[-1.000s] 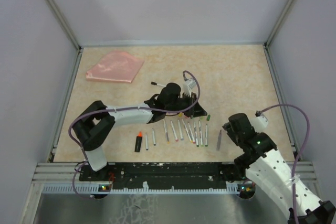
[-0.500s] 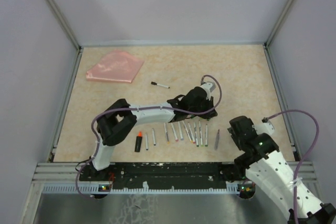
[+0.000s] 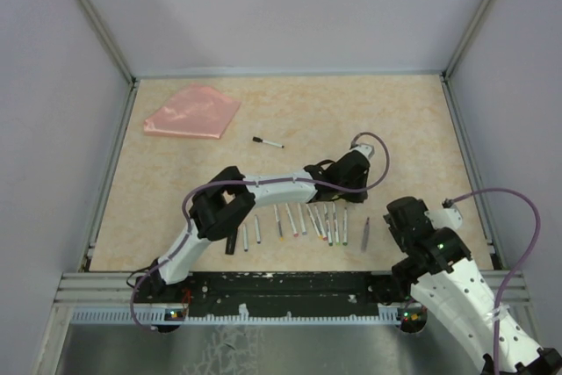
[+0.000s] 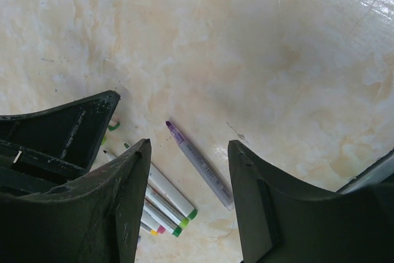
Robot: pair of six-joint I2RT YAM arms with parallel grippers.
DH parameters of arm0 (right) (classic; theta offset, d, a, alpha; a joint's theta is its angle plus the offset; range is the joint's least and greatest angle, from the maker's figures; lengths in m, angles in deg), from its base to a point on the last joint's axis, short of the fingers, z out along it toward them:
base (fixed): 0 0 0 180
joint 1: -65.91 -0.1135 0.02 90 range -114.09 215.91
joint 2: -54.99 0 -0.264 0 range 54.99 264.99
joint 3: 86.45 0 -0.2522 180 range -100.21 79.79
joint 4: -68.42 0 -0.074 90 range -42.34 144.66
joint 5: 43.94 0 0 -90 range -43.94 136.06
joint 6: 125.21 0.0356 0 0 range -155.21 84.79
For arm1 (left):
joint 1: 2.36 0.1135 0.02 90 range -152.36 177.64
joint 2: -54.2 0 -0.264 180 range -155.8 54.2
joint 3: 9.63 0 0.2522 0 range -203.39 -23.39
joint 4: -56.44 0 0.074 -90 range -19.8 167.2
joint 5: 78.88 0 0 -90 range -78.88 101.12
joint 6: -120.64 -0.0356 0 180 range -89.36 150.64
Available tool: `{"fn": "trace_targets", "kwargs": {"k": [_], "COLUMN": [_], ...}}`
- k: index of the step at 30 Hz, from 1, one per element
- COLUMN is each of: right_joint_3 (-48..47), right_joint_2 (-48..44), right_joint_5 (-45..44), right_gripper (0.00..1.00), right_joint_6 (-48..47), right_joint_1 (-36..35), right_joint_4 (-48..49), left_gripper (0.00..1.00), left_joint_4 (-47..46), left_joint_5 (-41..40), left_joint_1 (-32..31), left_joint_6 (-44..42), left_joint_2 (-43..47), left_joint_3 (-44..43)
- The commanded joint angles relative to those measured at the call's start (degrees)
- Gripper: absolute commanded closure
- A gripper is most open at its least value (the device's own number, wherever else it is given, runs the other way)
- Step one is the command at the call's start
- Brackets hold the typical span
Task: Open the pen caps
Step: Place the pen cap at the center of the board.
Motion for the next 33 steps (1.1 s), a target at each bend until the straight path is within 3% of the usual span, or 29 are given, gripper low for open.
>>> {"fn": "trace_targets", "kwargs": {"k": [1,4,28,33], "right_joint_3": [-1.4,-1.1,-0.4,-0.4], "right_joint_2": [-1.5,-1.8,-1.7,-1.7], "right_joint_5": [-4.1,-3.9,-3.8,-3.7], "right_gripper": [0.47,0.47,0.47,0.47], "right_joint_6": [2.0,2.4,4.1,4.0], "right_joint_1": [0.4,0.4,0.4,0.4], "right_joint_4": [0.0,0.2,0.5,0.8], "left_gripper": [0.87,0.8,0.71,0.65], "left_joint_4": [3.5,4.5,5.9,5.9], "left_joint_5": [-0.7,-0.9,-0.8,-0.6], "left_joint_1": [-0.6,-0.5,-0.5,-0.4], "left_joint_6": [-0.4,-0.6,-2.2,-2.9], "left_joint_2": [-2.0,-2.7,-3.8,-3.0], "left_joint_3": [-3.4,-4.2,-6.0,-7.6]}}
